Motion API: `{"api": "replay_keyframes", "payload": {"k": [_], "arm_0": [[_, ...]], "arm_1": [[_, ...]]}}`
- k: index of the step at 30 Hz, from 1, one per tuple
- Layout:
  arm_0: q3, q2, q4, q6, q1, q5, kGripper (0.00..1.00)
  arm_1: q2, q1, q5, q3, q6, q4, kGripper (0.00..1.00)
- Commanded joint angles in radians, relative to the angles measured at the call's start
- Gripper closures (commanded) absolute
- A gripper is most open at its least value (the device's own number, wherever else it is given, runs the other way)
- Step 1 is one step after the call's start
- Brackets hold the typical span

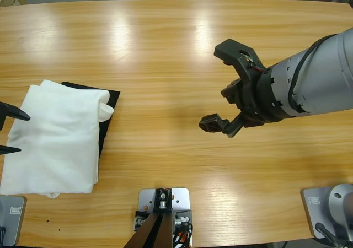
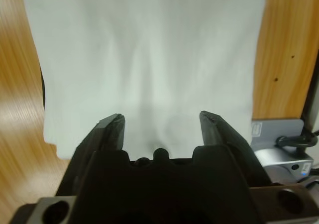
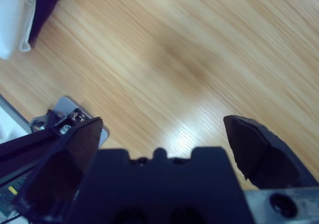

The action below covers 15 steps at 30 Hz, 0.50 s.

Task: Fold clothes

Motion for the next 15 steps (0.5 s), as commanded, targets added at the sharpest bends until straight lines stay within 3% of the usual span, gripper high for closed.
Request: {"api": "replay_keyframes", "payload": {"k": [1,2,3,9,15], "arm_0": [[-0.022,0.001,-0.022,-0.020,-0.009,-0.065,0.299],[-0.032,-0.004,-0.023,-0.030,-0.008,-0.102,0.053],[-0.037,-0.002,-0.022,-0.034,-0.008,-0.107,0.008],[-0.009,0.144,-0.016,-0.022,-0.042,-0.012,0.000],[0.095,0.215,-0.167,0.004,0.003,0.076,0.000]], "arm_1": [[0.038,-0.004,0.055,0.058,0.023,-0.089,0.000],[0.044,-0.004,0.064,0.057,0.026,-0.101,0.000],[0.052,-0.004,0.069,0.056,0.028,-0.110,0.000],[0.061,-0.004,0.075,0.066,0.032,-0.134,0.000],[0.065,-0.020,0.087,0.094,0.037,-0.159,0.000]]}}
